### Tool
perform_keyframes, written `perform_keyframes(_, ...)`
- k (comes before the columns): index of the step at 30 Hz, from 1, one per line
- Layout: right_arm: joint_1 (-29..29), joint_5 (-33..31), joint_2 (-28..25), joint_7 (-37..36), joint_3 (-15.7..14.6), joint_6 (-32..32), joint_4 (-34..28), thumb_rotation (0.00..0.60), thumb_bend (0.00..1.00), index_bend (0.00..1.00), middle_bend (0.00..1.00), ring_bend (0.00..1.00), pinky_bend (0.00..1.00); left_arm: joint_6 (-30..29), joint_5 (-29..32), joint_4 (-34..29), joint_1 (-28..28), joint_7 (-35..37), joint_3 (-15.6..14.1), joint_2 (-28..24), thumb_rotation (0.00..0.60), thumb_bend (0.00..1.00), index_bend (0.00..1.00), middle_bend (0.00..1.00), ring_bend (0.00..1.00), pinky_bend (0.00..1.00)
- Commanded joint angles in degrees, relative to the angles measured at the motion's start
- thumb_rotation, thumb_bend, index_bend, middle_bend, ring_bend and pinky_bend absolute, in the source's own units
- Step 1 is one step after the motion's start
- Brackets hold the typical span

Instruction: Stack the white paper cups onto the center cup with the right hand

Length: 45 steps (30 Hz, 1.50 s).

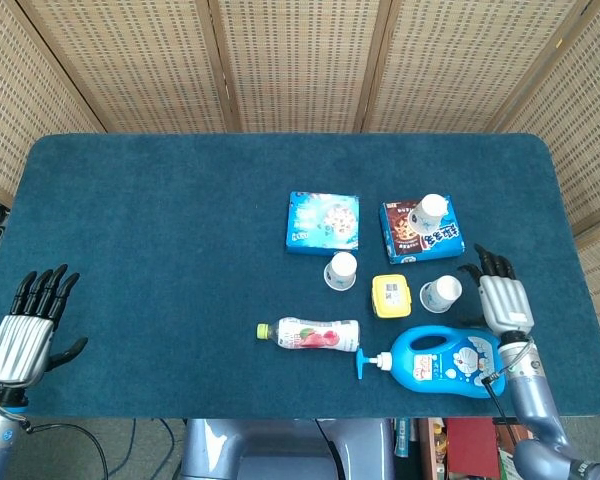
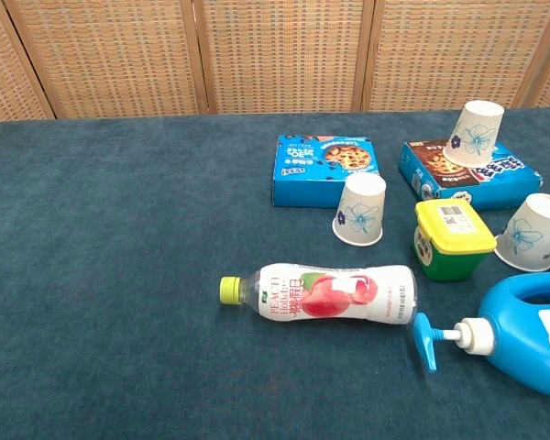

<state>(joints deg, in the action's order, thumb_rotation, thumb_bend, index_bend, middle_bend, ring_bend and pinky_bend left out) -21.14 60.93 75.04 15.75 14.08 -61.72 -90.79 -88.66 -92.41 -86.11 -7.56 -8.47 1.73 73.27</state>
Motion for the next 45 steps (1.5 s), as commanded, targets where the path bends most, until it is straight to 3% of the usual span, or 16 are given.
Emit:
perform_keyframes(1, -0.9, -1.2, 0.5, 0.1, 0.4, 0.8, 1.4, 0.6, 0.09, 0.3, 0.0, 0.0, 0.0, 0.1, 0.2, 0.1, 0.0, 0.1, 0.1, 0.0, 0.6, 0.21, 0.0, 0.0, 0.0, 0.0)
perform_keyframes(27, -3.6, -4.4, 3.7, -3.3, -0.2, 3.7, 10.9, 0.6, 0.09, 0.34, 0.0, 0.0, 0.0, 0.6, -0.2, 0.3, -0.3, -1.2, -0.3, 0.6, 0.6, 0.21, 0.0, 0.0, 0.0, 0.0)
perform_keyframes(45, -6.3, -5.7, 6.0, -1.3, 0.0, 4.2, 11.8, 0.6, 0.09, 0.39, 0.01, 0.0, 0.0, 1.2, 0.2, 0.7, -0.6, -1.4, -0.3, 0.8, 0.6, 0.21, 0.0, 0.0, 0.0, 0.0)
